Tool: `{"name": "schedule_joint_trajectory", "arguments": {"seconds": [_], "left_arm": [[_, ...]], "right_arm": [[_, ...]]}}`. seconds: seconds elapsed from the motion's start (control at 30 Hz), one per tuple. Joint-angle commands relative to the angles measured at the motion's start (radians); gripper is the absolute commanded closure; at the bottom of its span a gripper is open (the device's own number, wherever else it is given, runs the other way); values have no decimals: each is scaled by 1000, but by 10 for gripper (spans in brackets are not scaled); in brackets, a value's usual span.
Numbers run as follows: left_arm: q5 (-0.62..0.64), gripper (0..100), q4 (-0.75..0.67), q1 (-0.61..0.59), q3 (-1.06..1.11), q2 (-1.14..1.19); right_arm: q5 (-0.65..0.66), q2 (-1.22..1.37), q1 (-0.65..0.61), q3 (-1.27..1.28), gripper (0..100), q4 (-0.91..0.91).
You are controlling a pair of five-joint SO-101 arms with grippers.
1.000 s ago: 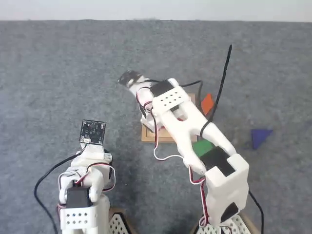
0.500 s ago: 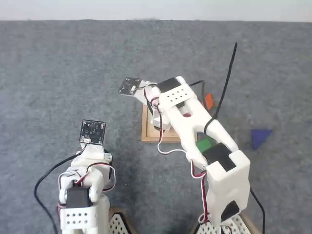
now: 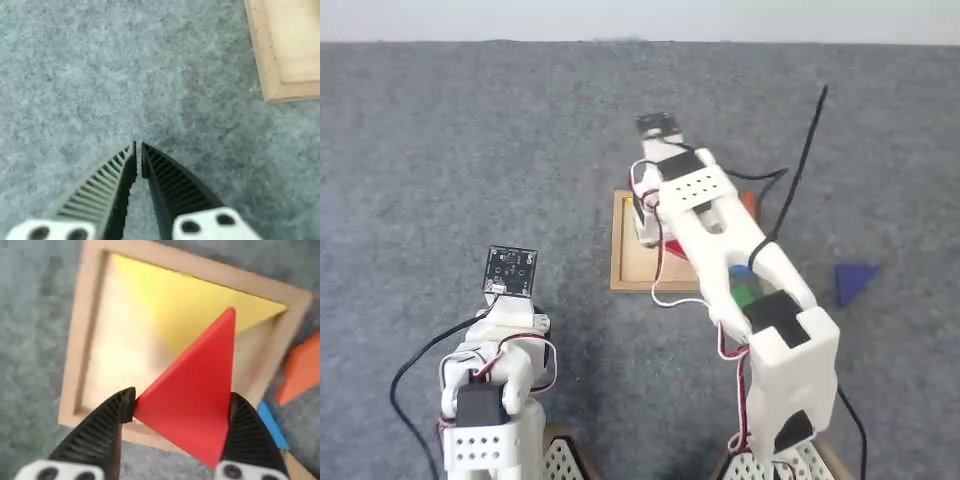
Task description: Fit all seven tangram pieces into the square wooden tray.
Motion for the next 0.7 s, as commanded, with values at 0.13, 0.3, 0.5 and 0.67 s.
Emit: {"name": "schedule_joint_trajectory", "arguments": {"seconds": [0.13,0.3,0.5,0.67], "left_arm": [[-2,979,3,5,-10,-17],[-2,979,3,5,-10,-17],[-2,979,3,5,-10,-17],[-2,979,3,5,-10,-17]], "right_arm": [[-34,67,41,-63,829,-54],[-137,91,50,-64,829,-61],[-192,90,62,-64,829,-59],[-245,90,107,-64,829,-59]]}}
